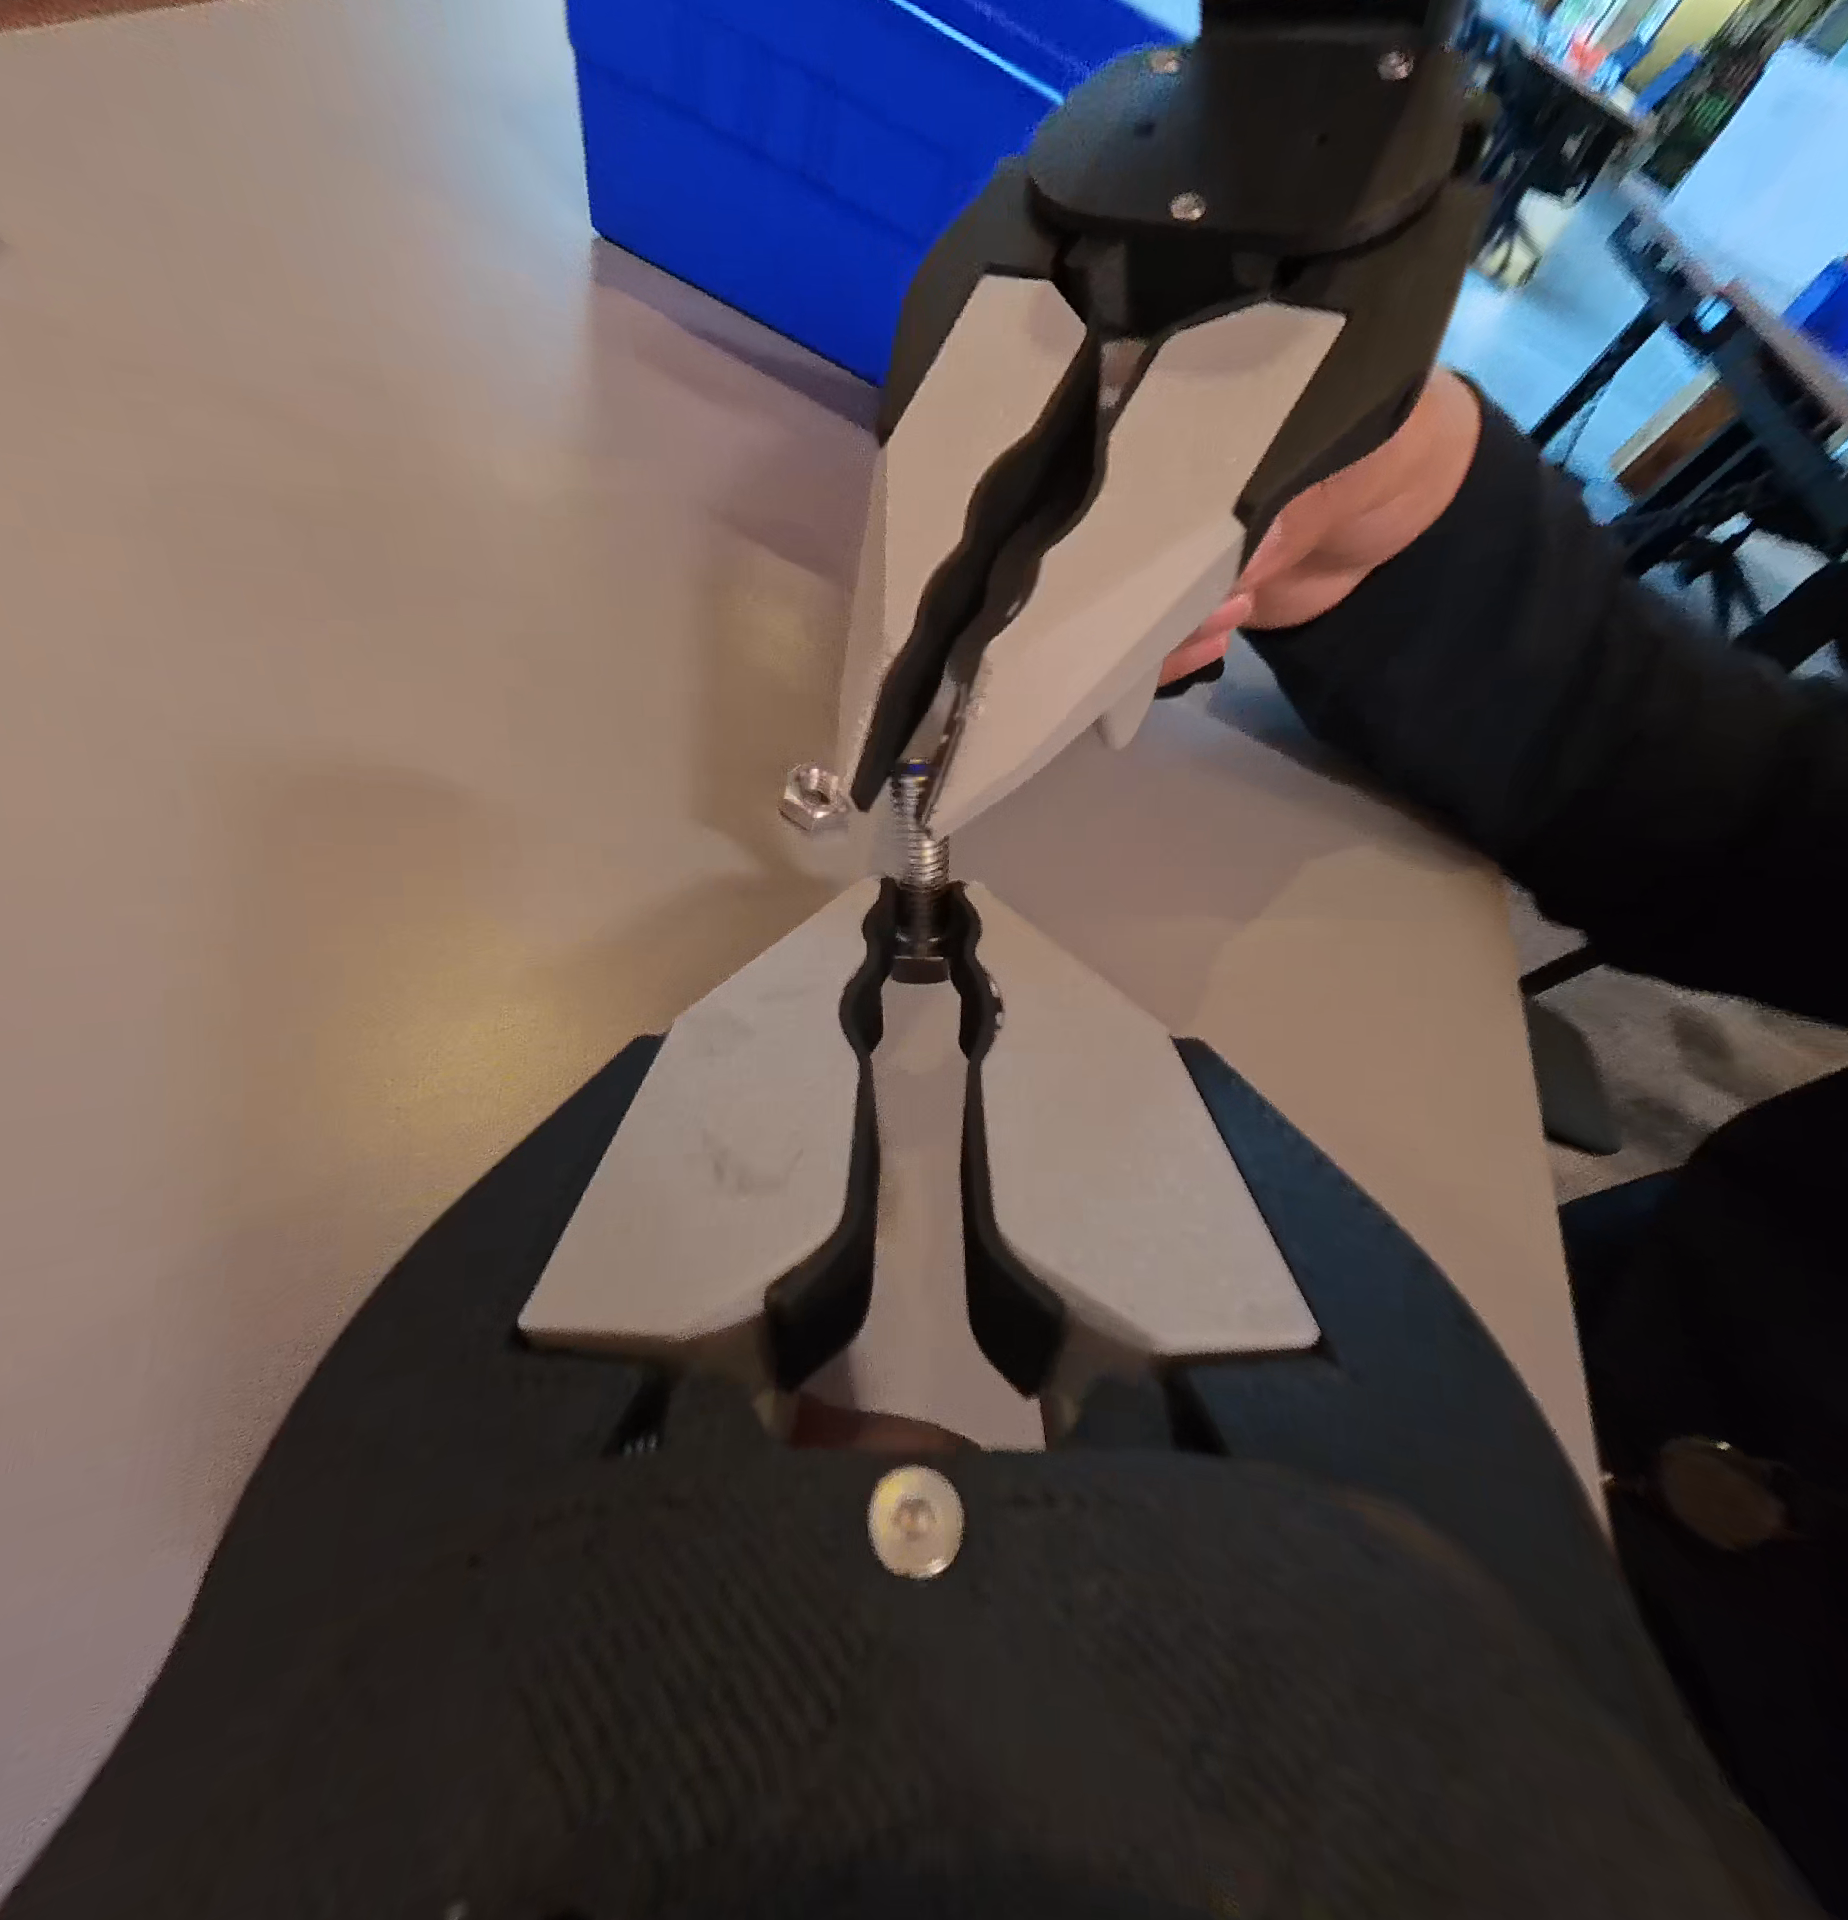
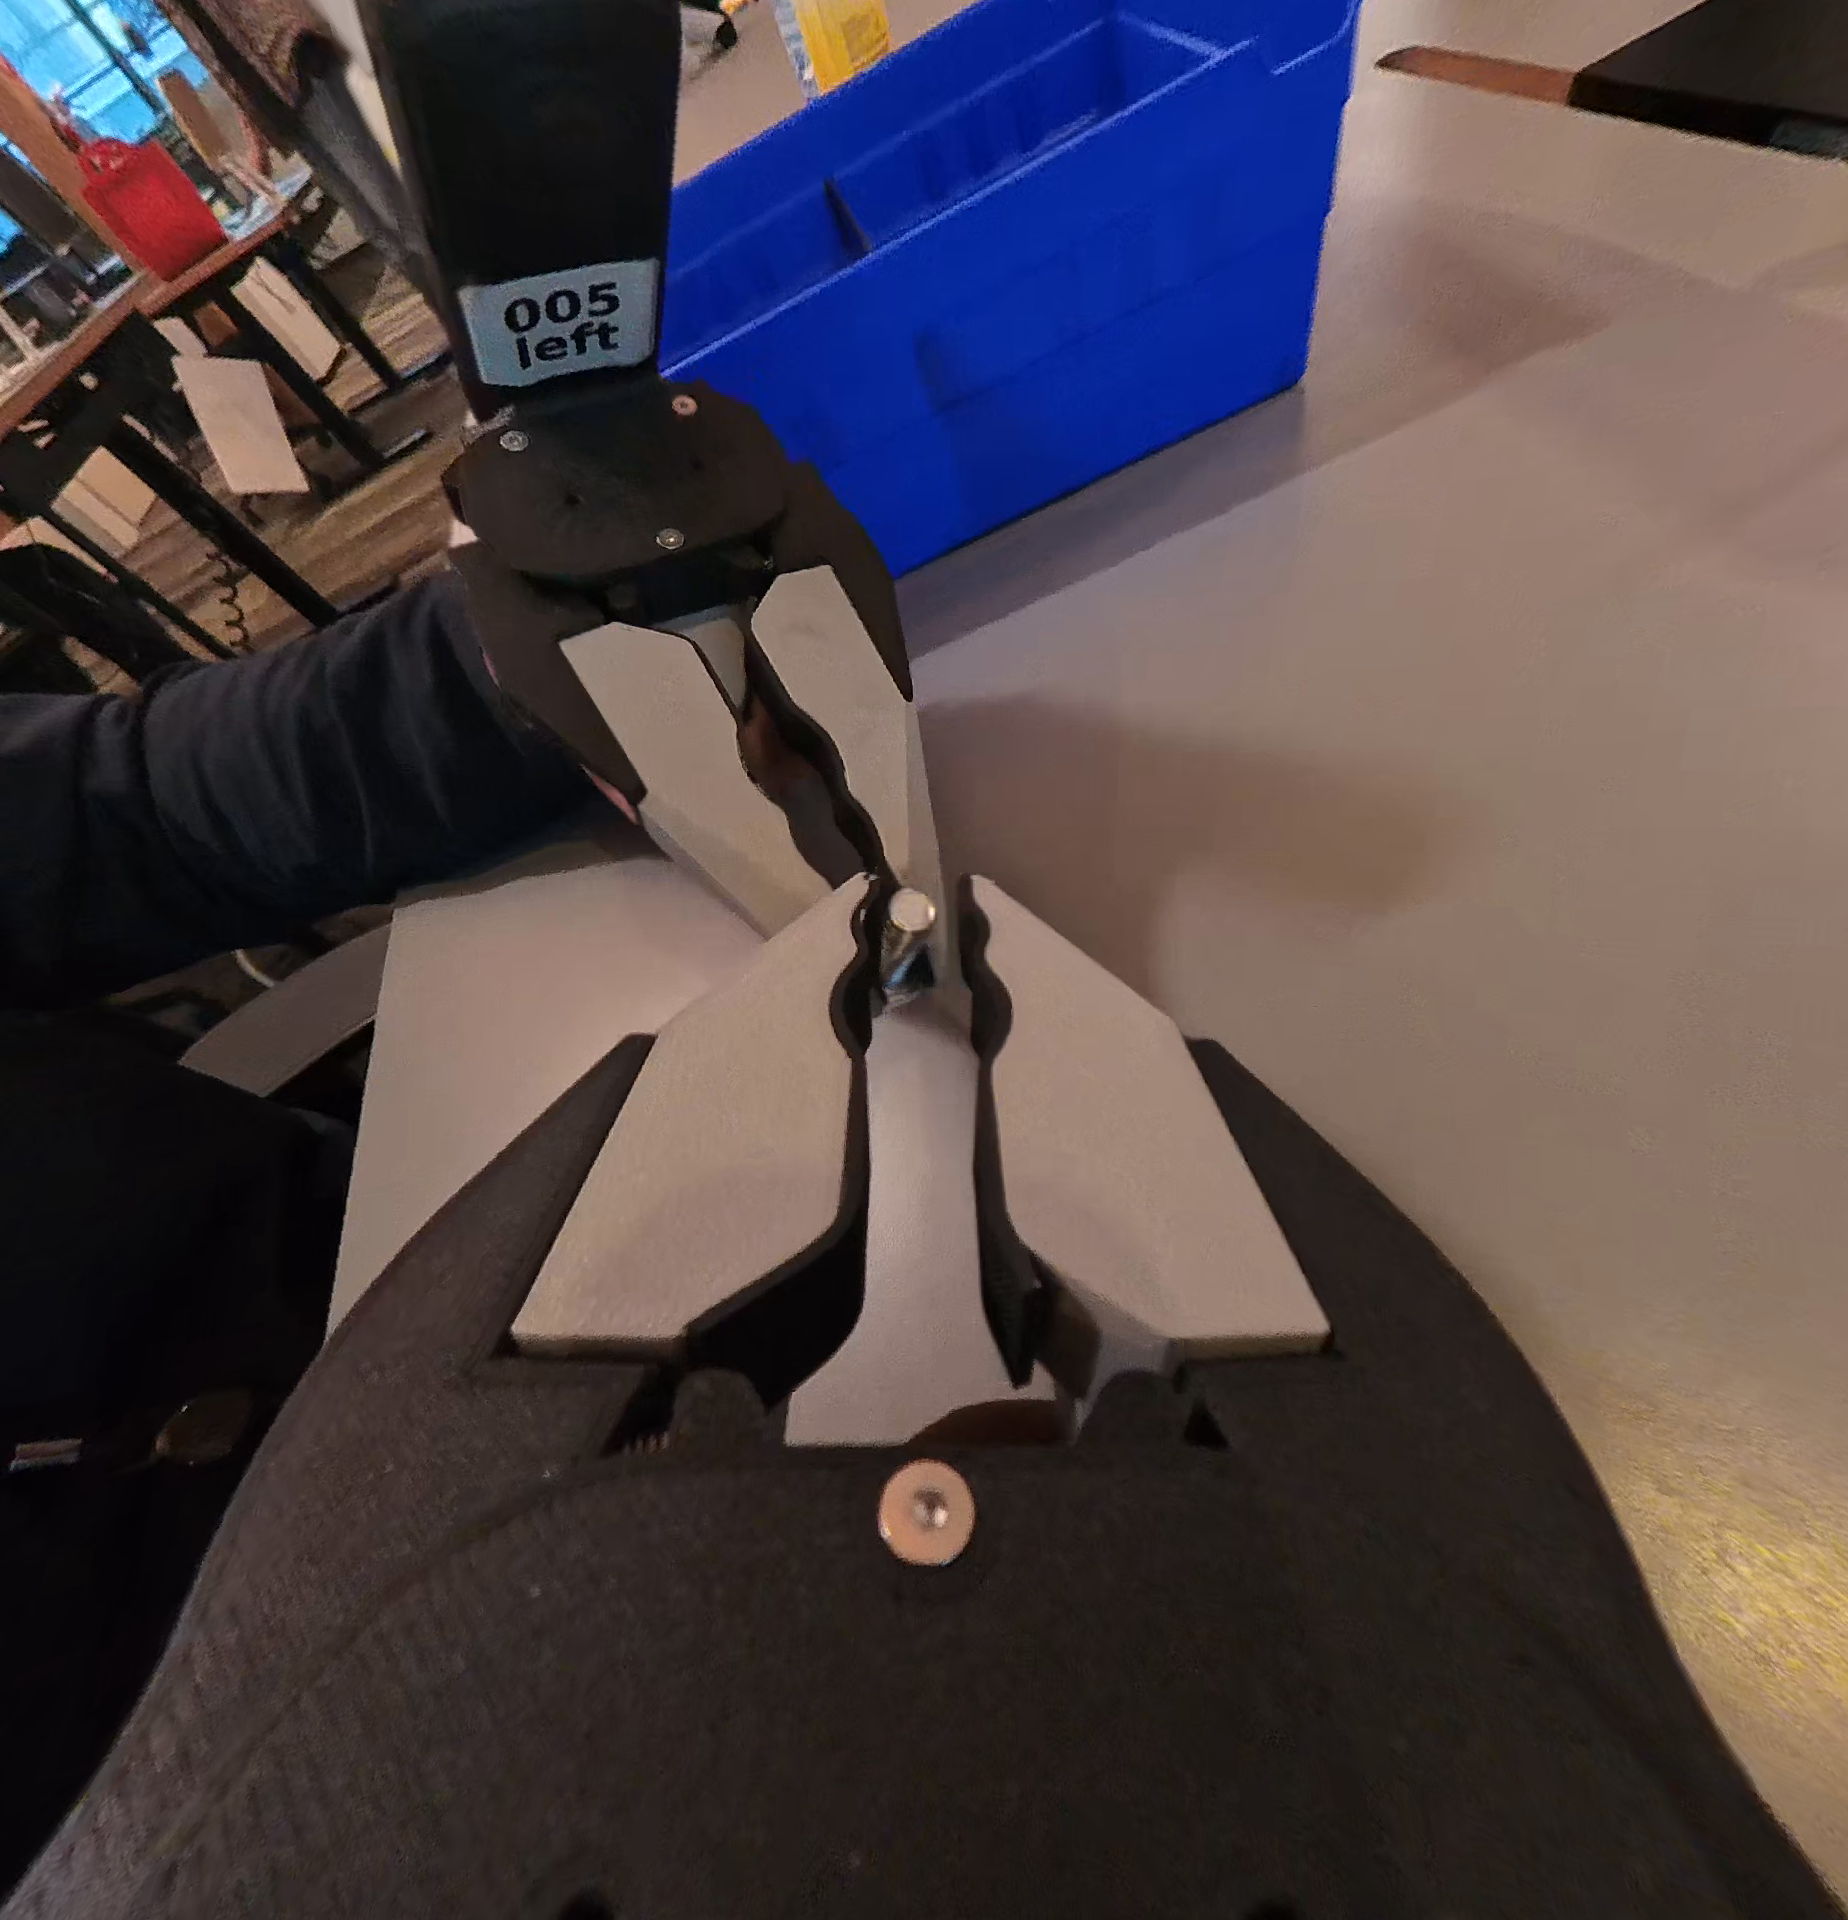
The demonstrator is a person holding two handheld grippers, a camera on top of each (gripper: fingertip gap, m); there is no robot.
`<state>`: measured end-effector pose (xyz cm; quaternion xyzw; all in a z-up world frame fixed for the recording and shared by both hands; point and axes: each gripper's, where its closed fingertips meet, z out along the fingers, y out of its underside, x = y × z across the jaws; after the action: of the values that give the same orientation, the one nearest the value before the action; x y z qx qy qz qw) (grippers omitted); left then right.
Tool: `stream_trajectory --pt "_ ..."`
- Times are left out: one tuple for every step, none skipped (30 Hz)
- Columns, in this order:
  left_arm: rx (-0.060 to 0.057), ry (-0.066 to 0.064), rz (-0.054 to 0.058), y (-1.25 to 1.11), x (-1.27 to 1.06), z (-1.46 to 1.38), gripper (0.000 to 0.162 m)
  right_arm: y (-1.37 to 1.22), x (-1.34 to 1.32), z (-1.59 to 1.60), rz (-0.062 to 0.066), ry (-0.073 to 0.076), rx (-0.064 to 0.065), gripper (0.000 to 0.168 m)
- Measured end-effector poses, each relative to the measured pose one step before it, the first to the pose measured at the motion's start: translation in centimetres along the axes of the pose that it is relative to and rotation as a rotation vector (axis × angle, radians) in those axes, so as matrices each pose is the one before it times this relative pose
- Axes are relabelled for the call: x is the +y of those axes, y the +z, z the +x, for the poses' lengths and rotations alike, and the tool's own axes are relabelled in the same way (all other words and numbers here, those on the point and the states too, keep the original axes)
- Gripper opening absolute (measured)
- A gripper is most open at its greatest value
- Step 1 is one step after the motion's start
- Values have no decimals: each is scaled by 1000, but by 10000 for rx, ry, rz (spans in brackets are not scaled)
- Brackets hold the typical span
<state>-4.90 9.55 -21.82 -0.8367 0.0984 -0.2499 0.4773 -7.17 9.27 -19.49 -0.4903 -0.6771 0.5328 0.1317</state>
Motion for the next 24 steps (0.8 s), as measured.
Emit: stream_trajectory --pt "103 -249 133 -111 -174 -54 7 -208 -209 274 98 -2 173 16" --pt "125 -232 158 -130 -215 -28 7 -274 -192 301 90 3 179 21" --pt "82 -229 185 -140 -264 -84 7 -294 -98 395 46 -12 219 21" --pt "27 -184 161 -128 -225 -153 7 -307 66 597 -45 -73 343 21" --pt "-19 -77 123 -123 -168 -191 7 -288 316 810 -185 -162 472 22" --pt "-85 9 103 -114 -148 -236 7 -241 535 841 -298 -209 497 23" --pt "-130 25 84 -87 -117 -291 7 -176 648 727 -335 -163 404 23" --pt "-93 36 49 -63 -67 -205 7 -87 694 535 -335 -56 265 24" --pt "-23 86 74 -41 -90 -65 7 -20 681 371 -313 42 146 24" --pt "-41 137 88 -51 -123 -41 7 34 634 213 -258 64 46 24" --pt "-80 102 85 -29 -136 -82 7 54 633 103 -250 58 -7 24" --pt "-31 42 66 -53 -122 -11 7 68 540 83 -255 1 11 26" --pt "84 13 68 -63 -122 141 7 50 371 56 -181 -105 45 26" --pt "111 0 113 -88 -184 173 7 40 260 -1 -138 -168 51 26" --pt "70 -48 125 -94 -202 88 7 25 144 -92 -100 -199 15 26" --pt "74 -96 81 -83 -142 58 7 -10 -104 -161 26 -222 4 26" --pt "127 -111 72 -72 -115 115 7 -57 -445 -176 201 -228 23 26" --pt "151 -134 84 -62 -142 155 7 -105 -649 -347 319 -223 -61 26" --pt "209 -146 84 -64 -137 242 7 -159 -731 -617 363 -208 -231 25" --pt "234 -141 103 -57 -175 306 7 -201 -739 -693 373 -149 -293 23" --pt "180 -141 115 -53 -197 250 7 -260 -690 -524 362 -52 -240 22" --pt "221 -142 73 -50 -147 314 7 -299 -688 -354 372 51 -205 22" --pt "281 -145 54 -37 -92 406 7 -325 -729 -268 417 157 -218 22" --pt "265 -141 54 -11 -79 396 7 -324 -776 -268 474 256 -262 21"
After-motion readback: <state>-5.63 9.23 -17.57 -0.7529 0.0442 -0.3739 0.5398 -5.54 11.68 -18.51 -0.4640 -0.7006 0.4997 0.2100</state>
